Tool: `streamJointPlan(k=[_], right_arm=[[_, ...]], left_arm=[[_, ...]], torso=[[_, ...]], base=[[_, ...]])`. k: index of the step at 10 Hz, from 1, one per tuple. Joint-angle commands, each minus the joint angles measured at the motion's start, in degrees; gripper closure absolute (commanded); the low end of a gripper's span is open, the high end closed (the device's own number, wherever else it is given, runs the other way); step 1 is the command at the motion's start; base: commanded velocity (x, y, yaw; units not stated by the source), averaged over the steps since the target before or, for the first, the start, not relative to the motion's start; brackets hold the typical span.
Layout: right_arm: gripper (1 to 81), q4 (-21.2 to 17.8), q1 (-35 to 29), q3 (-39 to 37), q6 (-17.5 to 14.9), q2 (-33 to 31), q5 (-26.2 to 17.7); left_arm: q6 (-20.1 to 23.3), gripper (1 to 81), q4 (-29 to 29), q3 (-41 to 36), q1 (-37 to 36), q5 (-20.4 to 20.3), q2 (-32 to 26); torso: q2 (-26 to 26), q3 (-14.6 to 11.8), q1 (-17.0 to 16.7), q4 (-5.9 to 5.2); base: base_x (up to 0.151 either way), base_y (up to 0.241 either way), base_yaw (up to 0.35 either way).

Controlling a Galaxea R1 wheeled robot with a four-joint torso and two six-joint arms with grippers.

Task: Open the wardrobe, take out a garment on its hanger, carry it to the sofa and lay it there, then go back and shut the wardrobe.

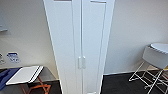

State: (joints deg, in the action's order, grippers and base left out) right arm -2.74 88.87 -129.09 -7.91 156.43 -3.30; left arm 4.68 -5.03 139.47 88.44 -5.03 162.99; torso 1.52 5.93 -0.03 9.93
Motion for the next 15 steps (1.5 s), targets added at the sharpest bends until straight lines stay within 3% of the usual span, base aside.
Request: streamJointPlan(k=[1, 7, 8, 9, 10, 11, 12, 15], right_arm=[[1.0, -0.42, -2.42, -0.19, -0.26, -0.83, -3.2], [1.0, -1.21, -2.86, -0.98, -0.17, -0.13, -3.38], [1.0, -1.21, -2.86, -0.98, -0.26, -0.13, -3.38], [1.0, -1.21, -2.95, -0.98, -0.26, 0.05, -3.38], [1.0, -1.12, -2.95, -0.98, -0.26, 0.14, -3.38], [1.0, -1.12, -2.95, -1.07, -0.26, 0.22, -3.38], [1.0, -1.12, -3.03, -1.24, -0.17, 0.4, -3.38], [1.0, -0.86, -3.39, -1.77, -0.18, 1.1, -3.64]], left_arm=[[0.42, 1.0, -0.77, -0.6, -2.61, 2.75, -0.64], [0.42, 1.0, -0.77, -0.34, -2.44, 2.75, -0.82], [0.42, 1.0, -0.77, -0.34, -2.35, 2.75, -0.81], [0.42, 1.0, -0.77, -0.34, -2.35, 2.92, -0.73], [0.42, 1.0, -0.77, -0.34, -2.26, 2.93, -0.64], [0.42, 1.0, -0.77, -0.34, -2.17, 2.92, -0.64], [0.42, 1.0, -0.77, -0.25, -2.17, 2.75, -0.64], [0.42, 1.0, -0.77, -0.25, -2.17, 2.75, -0.73]], torso=[[-0.02, 0.02, 0.03, 0.0], [-0.05, 0.0, 0.1, 0.0], [-0.05, 4.97, 0.13, 0.0], [-0.05, 5.56, 0.08, 0.0], [0.0, 5.07, 0.03, 0.0], [-0.02, 2.49, 0.03, 0.0], [-0.02, 3.85, 0.06, 0.0], [-0.07, 4.57, 0.13, 0.0]], base=[[0.112, 0.0, 0.0], [0.118, 0.0, 0.0], [0.118, 0.0, 0.0], [0.116, 0.0, 0.0], [0.113, 0.0, 0.0], [0.113, 0.0, 0.0], [0.111, 0.0, 0.0], [0.111, 0.0, 0.0]])
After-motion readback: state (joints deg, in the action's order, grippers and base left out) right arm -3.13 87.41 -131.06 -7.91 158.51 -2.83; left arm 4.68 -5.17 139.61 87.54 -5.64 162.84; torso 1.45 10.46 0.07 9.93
